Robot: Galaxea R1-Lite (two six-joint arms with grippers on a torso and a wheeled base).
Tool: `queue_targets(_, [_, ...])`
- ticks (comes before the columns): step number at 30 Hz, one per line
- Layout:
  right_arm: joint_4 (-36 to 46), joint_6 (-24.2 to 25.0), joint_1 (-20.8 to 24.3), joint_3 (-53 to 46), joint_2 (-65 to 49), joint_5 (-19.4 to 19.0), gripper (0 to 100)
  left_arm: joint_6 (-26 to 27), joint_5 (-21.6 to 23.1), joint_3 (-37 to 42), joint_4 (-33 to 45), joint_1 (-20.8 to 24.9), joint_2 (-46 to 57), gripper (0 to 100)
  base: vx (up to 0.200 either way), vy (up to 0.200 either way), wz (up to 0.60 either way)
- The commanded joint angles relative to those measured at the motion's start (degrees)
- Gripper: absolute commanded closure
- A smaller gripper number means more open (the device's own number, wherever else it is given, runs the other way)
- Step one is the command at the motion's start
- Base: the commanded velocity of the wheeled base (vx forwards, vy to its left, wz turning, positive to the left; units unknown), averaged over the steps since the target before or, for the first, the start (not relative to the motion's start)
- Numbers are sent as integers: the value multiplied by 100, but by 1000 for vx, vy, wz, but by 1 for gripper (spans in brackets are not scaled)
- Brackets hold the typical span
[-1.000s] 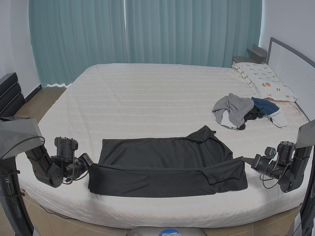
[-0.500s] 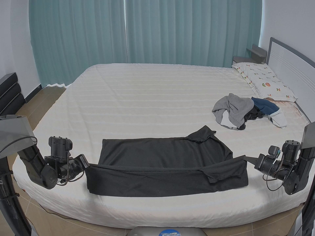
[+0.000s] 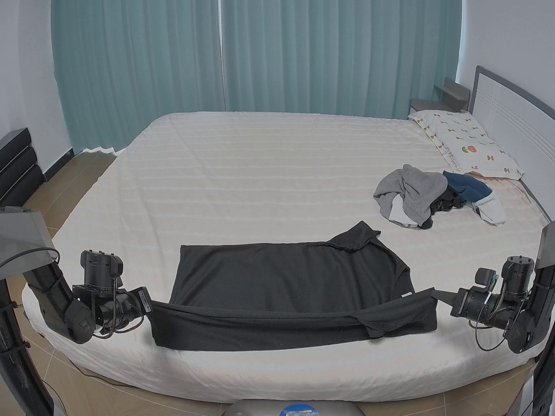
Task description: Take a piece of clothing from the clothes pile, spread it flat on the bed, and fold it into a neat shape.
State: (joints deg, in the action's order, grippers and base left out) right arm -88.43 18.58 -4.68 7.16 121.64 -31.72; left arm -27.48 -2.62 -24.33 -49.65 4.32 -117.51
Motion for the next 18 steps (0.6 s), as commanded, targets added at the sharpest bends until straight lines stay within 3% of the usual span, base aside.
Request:
queue_targets(1, [10, -21, -24, -162, -246, -1, 100, 58, -10, 122, -27, 17, 70, 100, 0, 0, 0])
queue_targets(9, [36, -592, -226, -373, -70, -1, 100, 67, -2, 174, 8, 96, 193, 100, 0, 0, 0])
queue_targets(18, [-8, -566, -288, 75, 457, 105, 100, -65, -2, -107, -62, 105, -71, 100, 0, 0, 0])
